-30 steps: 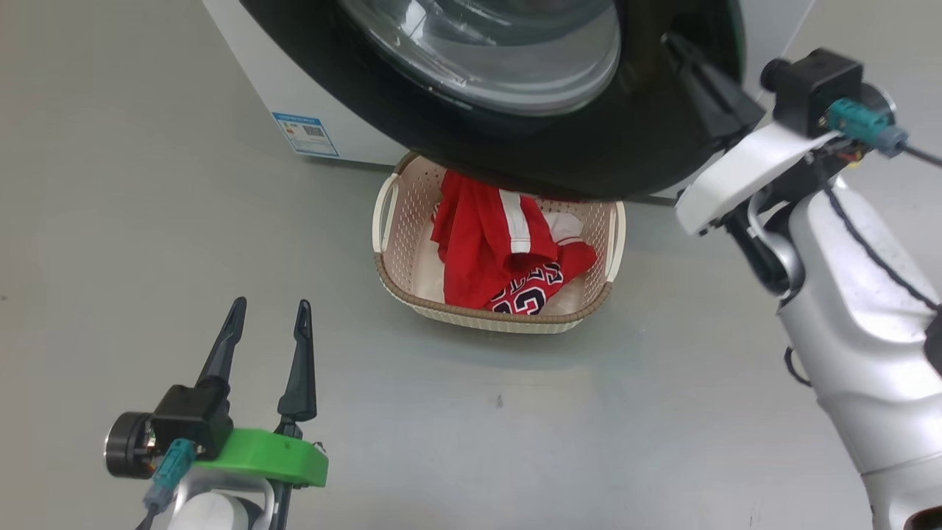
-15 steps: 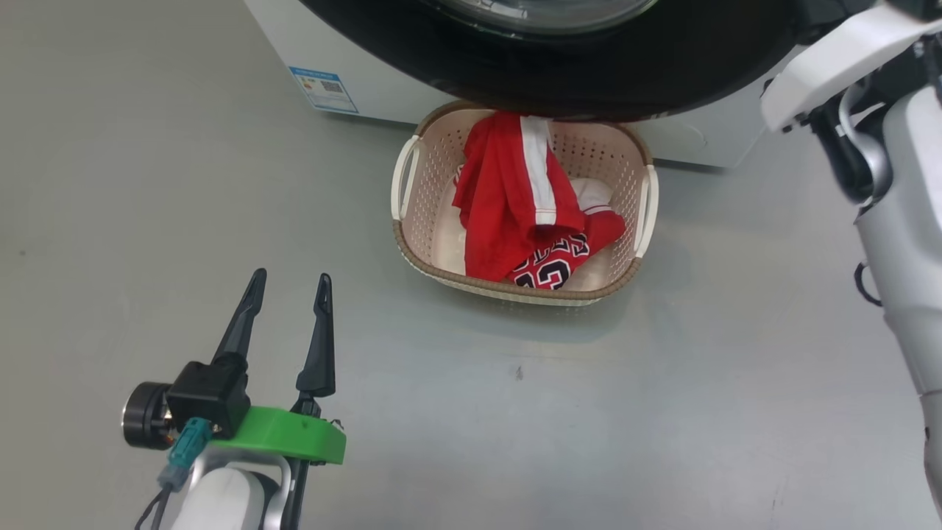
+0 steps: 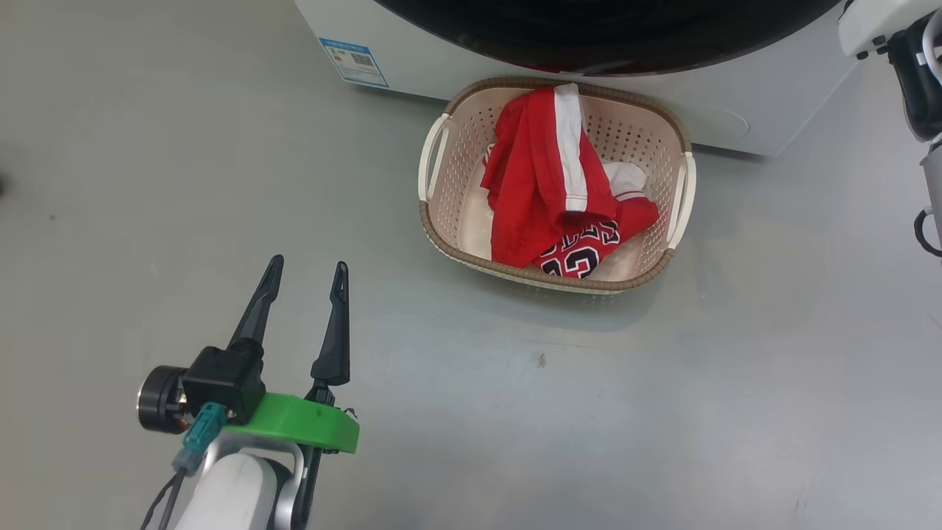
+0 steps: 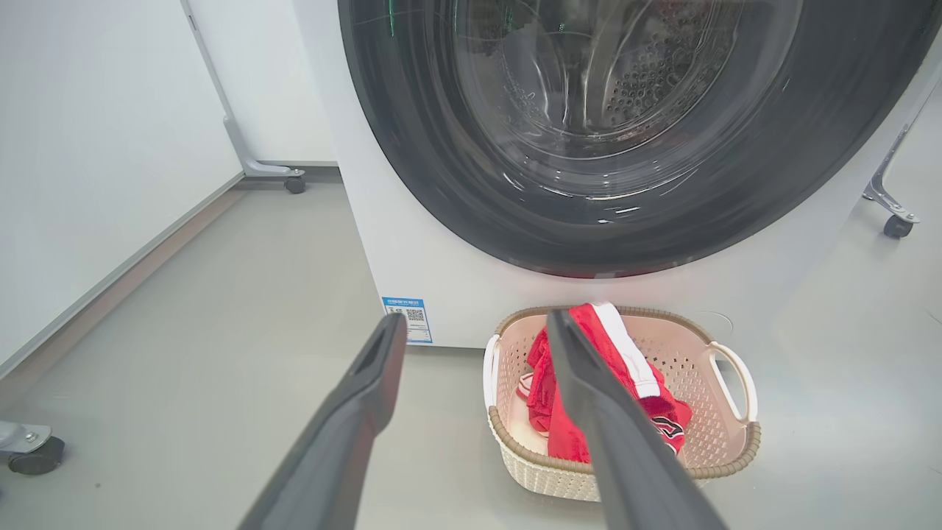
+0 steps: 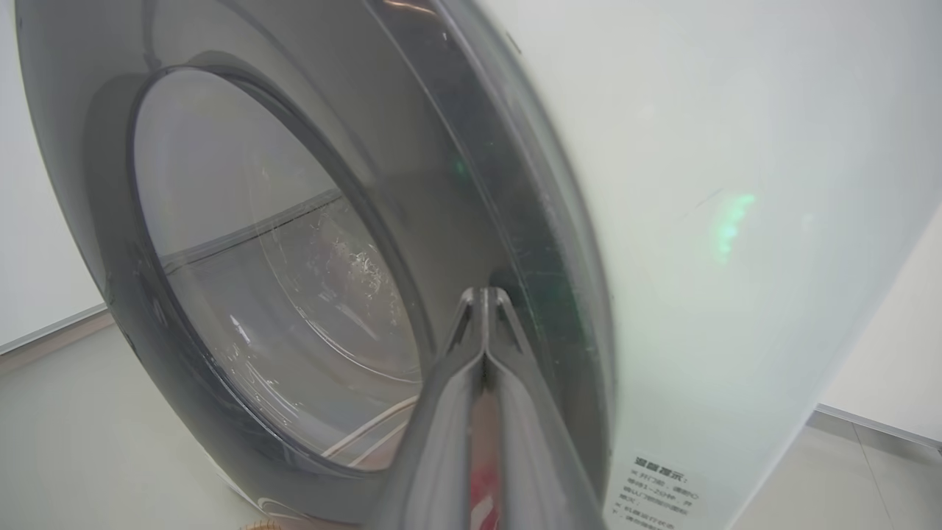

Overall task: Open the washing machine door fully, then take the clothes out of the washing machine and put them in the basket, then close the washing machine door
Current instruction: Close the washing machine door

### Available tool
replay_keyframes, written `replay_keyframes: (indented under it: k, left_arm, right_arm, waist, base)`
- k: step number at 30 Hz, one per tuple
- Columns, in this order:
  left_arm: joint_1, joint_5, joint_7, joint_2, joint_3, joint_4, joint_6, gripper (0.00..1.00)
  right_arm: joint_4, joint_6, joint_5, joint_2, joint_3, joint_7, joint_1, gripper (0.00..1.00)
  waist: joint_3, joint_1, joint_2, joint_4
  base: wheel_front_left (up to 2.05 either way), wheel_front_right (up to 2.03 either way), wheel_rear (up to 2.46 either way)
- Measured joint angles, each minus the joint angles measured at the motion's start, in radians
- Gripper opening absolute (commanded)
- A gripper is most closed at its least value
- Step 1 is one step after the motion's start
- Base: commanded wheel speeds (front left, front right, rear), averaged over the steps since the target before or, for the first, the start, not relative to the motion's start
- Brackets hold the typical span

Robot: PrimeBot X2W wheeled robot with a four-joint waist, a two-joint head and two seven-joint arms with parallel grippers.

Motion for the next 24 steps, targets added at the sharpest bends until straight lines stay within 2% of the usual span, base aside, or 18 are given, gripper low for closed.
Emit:
replay_keyframes:
  k: [14, 24]
  left_arm:
    - [-0.015, -0.004, -0.009, -0.003, 0.017, 0.021, 0.0, 1.0]
    - [-0.016, -0.004, -0.009, -0.004, 0.045, 0.032, 0.001, 1.0]
  right_arm:
    - [0.072, 0.006, 0.002, 0.04, 0.019, -0.053, -0.023, 0.0]
    - [0.089, 0.021, 0.049, 0.068, 0.018, -0.118, 0.075, 0.0]
  waist:
    - [-0.002, 0.0, 0.0, 0.003]
    - [-0.029, 0.0, 0.0, -0.023]
  base:
    - [0.0, 0.0, 0.0]
    - [0.0, 0.0, 0.0]
